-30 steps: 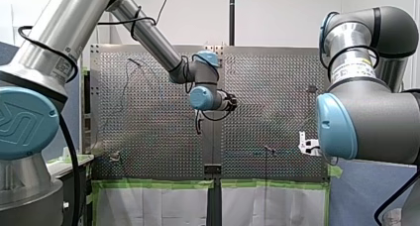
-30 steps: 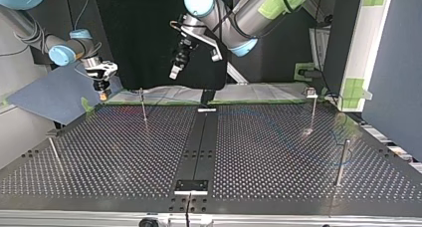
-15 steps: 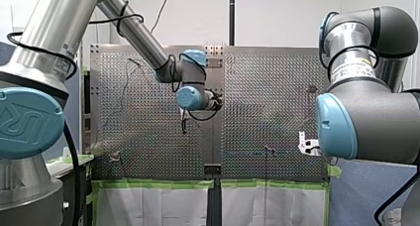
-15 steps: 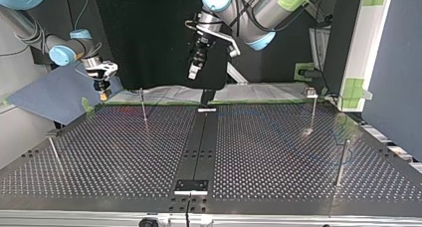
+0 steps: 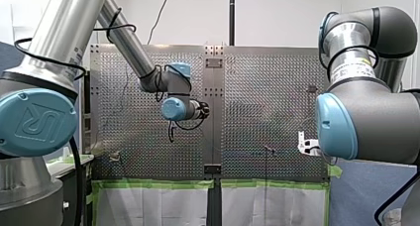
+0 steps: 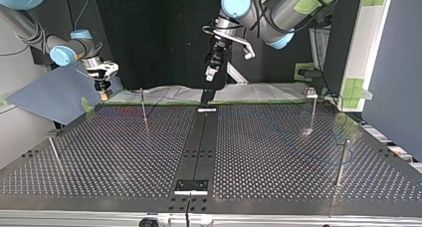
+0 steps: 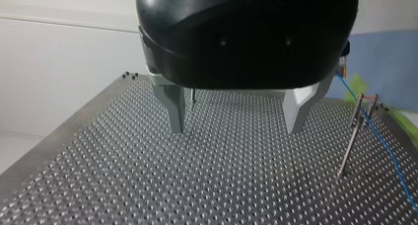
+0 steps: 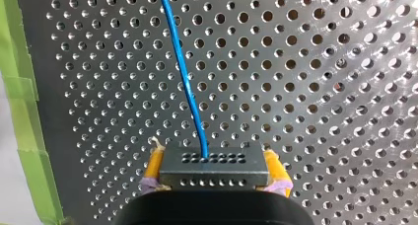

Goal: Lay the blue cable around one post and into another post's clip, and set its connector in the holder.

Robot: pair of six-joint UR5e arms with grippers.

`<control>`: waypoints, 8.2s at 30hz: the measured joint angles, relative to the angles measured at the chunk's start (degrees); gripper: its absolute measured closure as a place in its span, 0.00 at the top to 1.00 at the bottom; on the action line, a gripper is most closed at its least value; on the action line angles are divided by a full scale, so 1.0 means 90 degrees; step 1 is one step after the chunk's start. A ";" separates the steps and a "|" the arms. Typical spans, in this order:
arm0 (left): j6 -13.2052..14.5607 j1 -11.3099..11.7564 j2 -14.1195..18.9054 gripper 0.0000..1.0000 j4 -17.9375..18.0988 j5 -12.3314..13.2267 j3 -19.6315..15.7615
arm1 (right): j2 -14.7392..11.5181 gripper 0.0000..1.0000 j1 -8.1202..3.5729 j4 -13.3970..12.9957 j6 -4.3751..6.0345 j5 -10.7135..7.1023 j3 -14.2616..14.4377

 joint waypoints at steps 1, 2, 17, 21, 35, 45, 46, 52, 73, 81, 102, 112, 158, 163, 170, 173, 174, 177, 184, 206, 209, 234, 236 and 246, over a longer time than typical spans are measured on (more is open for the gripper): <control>-0.0001 0.0061 0.0001 1.00 0.0066 0.0032 -0.0071 | -0.0001 0.00 0.0001 0.0002 0.0000 0.0000 0.0000; -0.0002 0.0094 0.0001 1.00 0.0109 0.0049 -0.0125 | 0.0000 0.00 0.0003 0.0003 0.0000 0.0000 0.0000; 0.0004 0.0163 -0.0001 1.00 0.0210 0.0085 -0.0923 | -0.0001 0.00 0.0035 0.0009 -0.0004 0.0000 0.0001; 0.0017 0.0159 0.0002 1.00 0.0216 0.0112 -0.1161 | -0.0001 0.00 0.0035 0.0017 -0.0004 0.0000 -0.0001; 0.0033 0.0143 0.0004 1.00 0.0323 0.0191 -0.1320 | -0.0011 0.00 -0.0016 0.0091 -0.0151 0.0132 -0.0089; 0.0042 0.0130 0.0005 1.00 0.0412 0.0190 -0.1321 | -0.0206 0.00 -0.0013 0.0470 -0.0587 0.0252 -0.0114; 0.0041 0.0130 0.0005 1.00 0.0425 0.0190 -0.1321 | -0.0245 0.00 -0.0006 0.0516 -0.0612 0.0257 -0.0114; 0.0018 0.0143 0.0004 1.00 0.0475 0.0192 -0.1321 | -0.0451 0.00 0.0041 0.0850 -0.0750 0.0326 -0.0109; -0.0043 0.0165 0.0003 1.00 0.0577 0.0299 -0.1316 | -0.1417 0.00 0.0163 0.1424 -0.0533 0.0621 -0.0110; -0.0045 0.0167 0.0002 1.00 0.0581 0.0300 -0.1316 | -0.1621 0.00 0.0314 0.1560 -0.0581 0.0638 -0.0108; -0.0054 0.0204 0.0003 1.00 0.0581 0.0300 -0.1312 | -0.2482 0.00 0.0524 0.1786 -0.0292 0.1104 -0.0069; -0.0054 0.0230 0.0004 1.00 0.0581 0.0300 -0.1312 | -0.2567 0.00 0.0465 0.1733 -0.0025 0.1327 -0.0058; -0.0035 0.0300 0.0004 1.00 0.0543 0.0300 -0.1292 | -0.2902 0.00 0.0095 0.1348 0.0914 0.1027 -0.0073; -0.0032 0.0302 0.0004 1.00 0.0542 0.0300 -0.1290 | -0.2902 0.00 0.0025 0.1293 0.1006 0.0991 -0.0083; -0.0027 0.0303 0.0004 1.00 0.0541 0.0300 -0.1287 | -0.2895 0.00 -0.0043 0.1321 0.1070 0.0977 -0.0169; -0.0025 0.0303 0.0005 1.00 0.0539 0.0301 -0.1287 | -0.2894 0.00 -0.0058 0.1322 0.1072 0.0973 -0.0182; -0.0025 0.0303 0.0005 1.00 0.0537 0.0302 -0.1287 | -0.2894 0.00 -0.0063 0.1319 0.1073 0.0972 -0.0183; -0.0025 0.0304 0.0005 1.00 0.0530 0.0304 -0.1286 | -0.2892 0.00 -0.0075 0.1306 0.1081 0.0970 -0.0183; -0.0025 0.0304 0.0005 1.00 0.0523 0.0308 -0.1287 | -0.2858 0.00 -0.0086 0.1261 0.1108 0.0947 -0.0191; -0.0025 0.0303 0.0004 1.00 0.0522 0.0319 -0.1287 | -0.2549 0.00 -0.0088 0.1270 0.1123 0.0799 -0.0480; -0.0028 0.0304 0.0004 1.00 0.0522 0.0319 -0.1287 | -0.2544 0.00 -0.0086 0.1279 0.1123 0.0776 -0.0523; -0.0044 0.0305 0.0004 1.00 0.0532 0.0318 -0.1287 | -0.2515 0.00 -0.0040 0.1441 0.1081 0.0685 -0.0624; -0.0044 0.0305 0.0002 1.00 0.0532 0.0319 -0.1287 | -0.2510 0.00 -0.0039 0.1441 0.1071 0.0679 -0.0624; -0.0045 0.0308 0.0001 1.00 0.0532 0.0319 -0.1286 | -0.2503 0.00 -0.0037 0.1444 0.1039 0.0553 -0.0637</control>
